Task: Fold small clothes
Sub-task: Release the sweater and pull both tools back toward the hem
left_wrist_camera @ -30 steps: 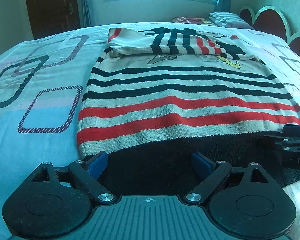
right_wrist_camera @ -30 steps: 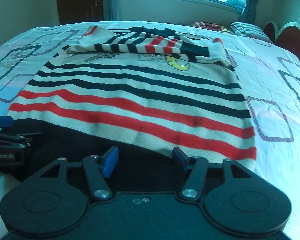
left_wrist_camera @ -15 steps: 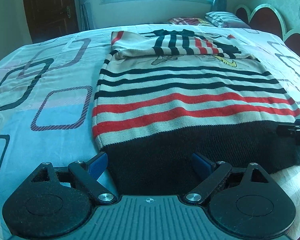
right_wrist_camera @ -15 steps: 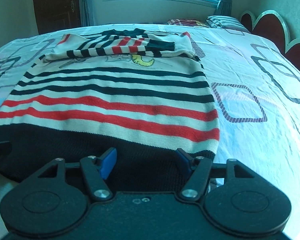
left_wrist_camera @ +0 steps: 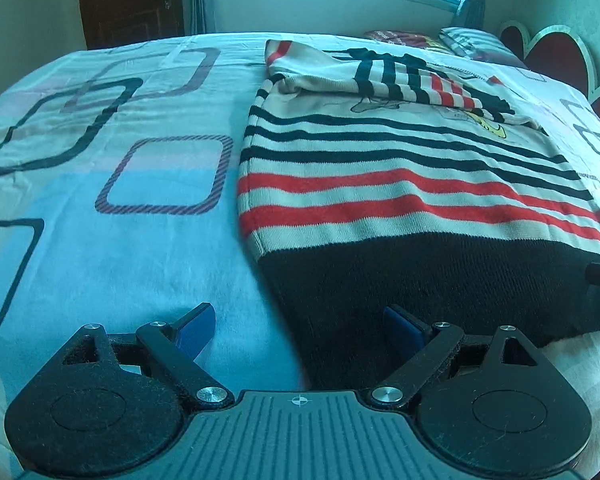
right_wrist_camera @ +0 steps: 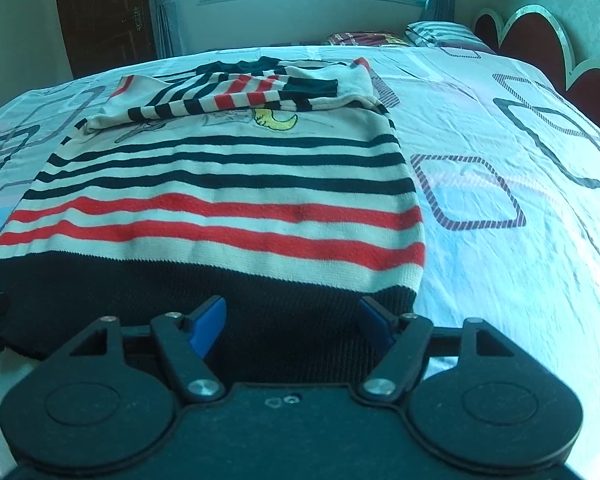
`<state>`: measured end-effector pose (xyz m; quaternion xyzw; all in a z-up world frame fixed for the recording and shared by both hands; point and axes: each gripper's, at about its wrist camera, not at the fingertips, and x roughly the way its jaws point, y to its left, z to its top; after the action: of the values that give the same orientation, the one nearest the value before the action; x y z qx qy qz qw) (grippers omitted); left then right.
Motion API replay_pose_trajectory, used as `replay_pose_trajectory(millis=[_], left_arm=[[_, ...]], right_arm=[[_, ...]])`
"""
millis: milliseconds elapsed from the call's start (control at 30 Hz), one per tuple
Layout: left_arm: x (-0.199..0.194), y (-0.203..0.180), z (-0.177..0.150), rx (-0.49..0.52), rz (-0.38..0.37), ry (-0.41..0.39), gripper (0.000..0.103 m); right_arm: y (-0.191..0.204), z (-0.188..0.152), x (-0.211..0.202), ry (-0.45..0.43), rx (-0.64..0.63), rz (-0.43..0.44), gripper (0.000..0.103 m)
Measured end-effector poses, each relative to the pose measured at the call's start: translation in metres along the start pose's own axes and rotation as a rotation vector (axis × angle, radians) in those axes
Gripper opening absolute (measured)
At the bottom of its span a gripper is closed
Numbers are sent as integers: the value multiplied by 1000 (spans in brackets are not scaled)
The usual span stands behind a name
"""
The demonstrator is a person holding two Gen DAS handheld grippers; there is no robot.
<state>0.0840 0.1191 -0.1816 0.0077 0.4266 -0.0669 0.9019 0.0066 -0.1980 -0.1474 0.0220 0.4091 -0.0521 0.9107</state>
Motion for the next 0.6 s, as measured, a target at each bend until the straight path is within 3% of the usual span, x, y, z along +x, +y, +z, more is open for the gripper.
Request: replay_pose_trajectory(millis=[200,233,267,333,400,600], left_arm=[[-3,5,-4,-34,-74,-3,90],[-4,5,-5,-44,-92,-8,87],[-5,5,-5,-49,-101,-15,75],[-6,1,-4,-46,-104,-18,69],[-6,-1,-2,-53,-119,-16,56],[-5,0,2,-83,-171,11,54]], right_arm=[[-4,-7,-2,10,-1,7,73],[-4,-8,-3,10,-3,7,71],[-4,-8,-4,9,-1,11,70],[-6,-9,-6,5,10,10,64],[-10,-8,-9,-2,23,8,56],[-37,-9,-17,-7,71,-51,58]])
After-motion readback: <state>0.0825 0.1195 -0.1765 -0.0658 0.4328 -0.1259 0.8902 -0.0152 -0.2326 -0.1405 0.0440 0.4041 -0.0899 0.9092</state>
